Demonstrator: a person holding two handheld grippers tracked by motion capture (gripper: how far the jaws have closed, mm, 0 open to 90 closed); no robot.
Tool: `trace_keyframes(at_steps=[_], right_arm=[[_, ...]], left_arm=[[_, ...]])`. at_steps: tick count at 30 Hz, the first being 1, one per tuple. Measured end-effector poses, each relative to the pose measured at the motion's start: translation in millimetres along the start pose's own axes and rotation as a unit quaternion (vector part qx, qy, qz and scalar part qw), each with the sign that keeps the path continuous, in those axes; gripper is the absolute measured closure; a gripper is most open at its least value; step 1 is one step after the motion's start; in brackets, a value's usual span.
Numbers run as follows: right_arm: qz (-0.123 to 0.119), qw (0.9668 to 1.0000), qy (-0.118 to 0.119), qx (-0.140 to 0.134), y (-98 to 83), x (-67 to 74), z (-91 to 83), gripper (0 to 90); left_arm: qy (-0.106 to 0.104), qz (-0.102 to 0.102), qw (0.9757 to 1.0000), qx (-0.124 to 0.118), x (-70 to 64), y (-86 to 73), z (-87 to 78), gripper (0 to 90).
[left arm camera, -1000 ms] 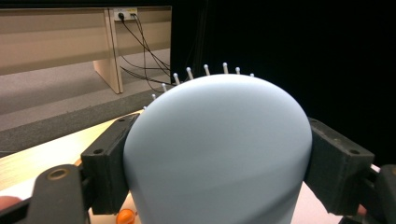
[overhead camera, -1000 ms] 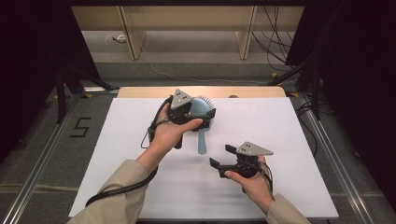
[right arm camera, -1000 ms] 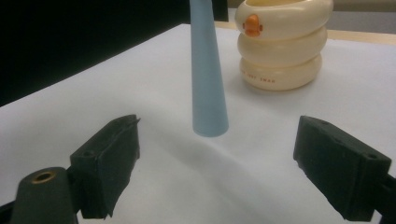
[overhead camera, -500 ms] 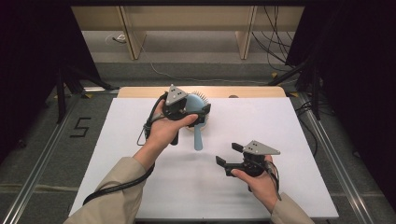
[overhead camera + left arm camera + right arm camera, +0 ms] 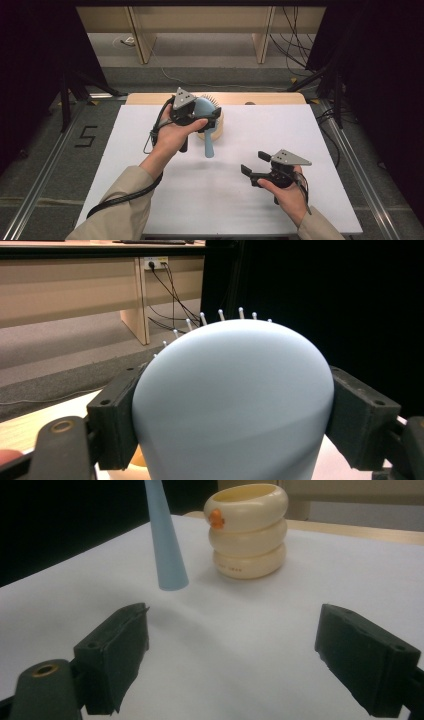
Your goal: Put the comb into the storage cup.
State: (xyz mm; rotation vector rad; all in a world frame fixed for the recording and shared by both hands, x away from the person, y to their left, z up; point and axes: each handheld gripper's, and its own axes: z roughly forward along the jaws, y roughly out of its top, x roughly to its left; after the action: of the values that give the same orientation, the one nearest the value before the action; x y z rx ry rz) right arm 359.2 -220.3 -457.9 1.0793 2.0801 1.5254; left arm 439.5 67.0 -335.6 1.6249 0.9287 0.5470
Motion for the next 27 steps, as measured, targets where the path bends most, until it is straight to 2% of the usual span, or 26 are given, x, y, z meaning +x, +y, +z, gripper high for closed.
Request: trace_keyframes(at_steps=[10,27], right_arm=[[-0.002,0.9999,-0.011,-0.005,-1.1,-7.2,-9.5,14.8],[0.009,0.9995,-0.027,-0.012,-3.9,-18.4,-24.3,14.8]], left_arm=[[0.007,-0.007,0.9999,-0.004,4.4,3.2,1.5,19.7],[0.016,-0.002,0.9998,-0.009,9.8,6.9,3.0,19.7]])
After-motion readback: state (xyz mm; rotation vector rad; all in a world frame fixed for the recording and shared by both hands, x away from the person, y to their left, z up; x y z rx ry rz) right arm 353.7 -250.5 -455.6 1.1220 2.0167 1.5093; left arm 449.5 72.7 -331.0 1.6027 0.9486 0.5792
